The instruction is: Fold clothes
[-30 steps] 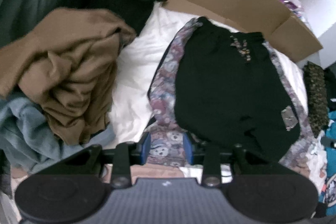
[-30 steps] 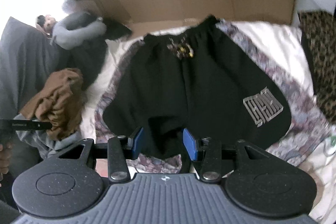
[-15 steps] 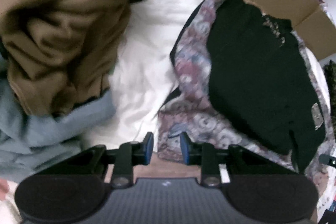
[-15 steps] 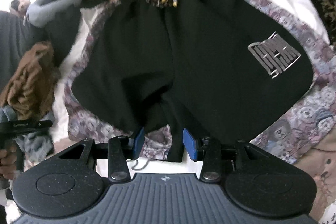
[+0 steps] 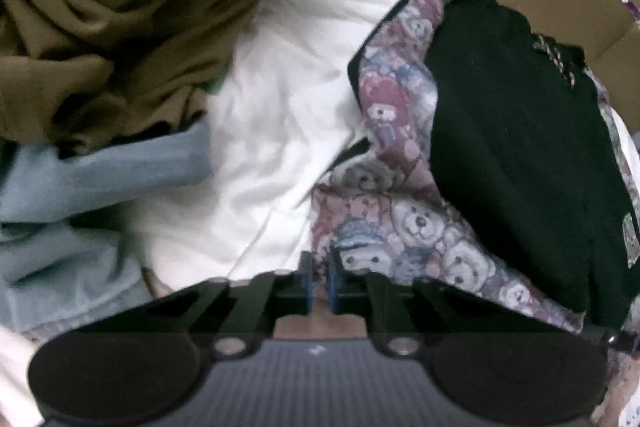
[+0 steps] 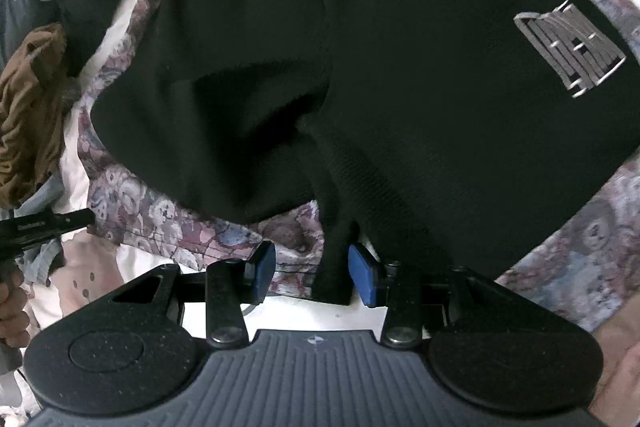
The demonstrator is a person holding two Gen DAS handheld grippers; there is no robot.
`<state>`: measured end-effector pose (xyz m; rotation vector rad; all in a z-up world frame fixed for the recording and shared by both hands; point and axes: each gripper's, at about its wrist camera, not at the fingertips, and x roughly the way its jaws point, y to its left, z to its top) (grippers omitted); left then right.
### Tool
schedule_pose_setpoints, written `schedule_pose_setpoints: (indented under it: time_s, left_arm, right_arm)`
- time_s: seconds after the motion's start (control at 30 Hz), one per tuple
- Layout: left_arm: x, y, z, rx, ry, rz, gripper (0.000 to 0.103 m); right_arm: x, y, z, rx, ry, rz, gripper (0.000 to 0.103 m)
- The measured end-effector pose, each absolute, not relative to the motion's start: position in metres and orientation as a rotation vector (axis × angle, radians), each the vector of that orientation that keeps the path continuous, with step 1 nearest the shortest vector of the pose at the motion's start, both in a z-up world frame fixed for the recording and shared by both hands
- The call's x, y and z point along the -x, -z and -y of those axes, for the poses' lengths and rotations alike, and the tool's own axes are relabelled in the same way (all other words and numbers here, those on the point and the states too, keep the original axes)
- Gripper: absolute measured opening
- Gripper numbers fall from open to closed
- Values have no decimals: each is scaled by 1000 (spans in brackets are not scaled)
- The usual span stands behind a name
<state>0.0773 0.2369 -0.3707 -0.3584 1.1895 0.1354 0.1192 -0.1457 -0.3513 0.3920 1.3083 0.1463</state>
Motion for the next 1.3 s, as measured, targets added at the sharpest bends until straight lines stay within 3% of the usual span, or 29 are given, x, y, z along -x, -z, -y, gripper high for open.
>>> schedule_pose_setpoints:
  time_s: [0.03,0.1,0.27,0.63,1.3]
  left_arm:
    - [-76,367,-237,367,-129,-1177,2]
    - [-73,360,-236,384,-115,-1153,2]
    - [-78,361,-226,408,-77,-1138,2]
    - [-90,394,-203,391,-57,-1111,5]
    - [-25,363,-210,363,-44,-1163,6]
  right_arm:
    - [-120,356,144,-391,-147,-1316,48]
    - [-121,363,142,-393,-145,-1328,36]
    - [-119,364,149,-430,-121,-1327,25]
    - [-114,361,147,-407,-121,-1330,26]
    - [-113,365,144,-390,-128,-1330,28]
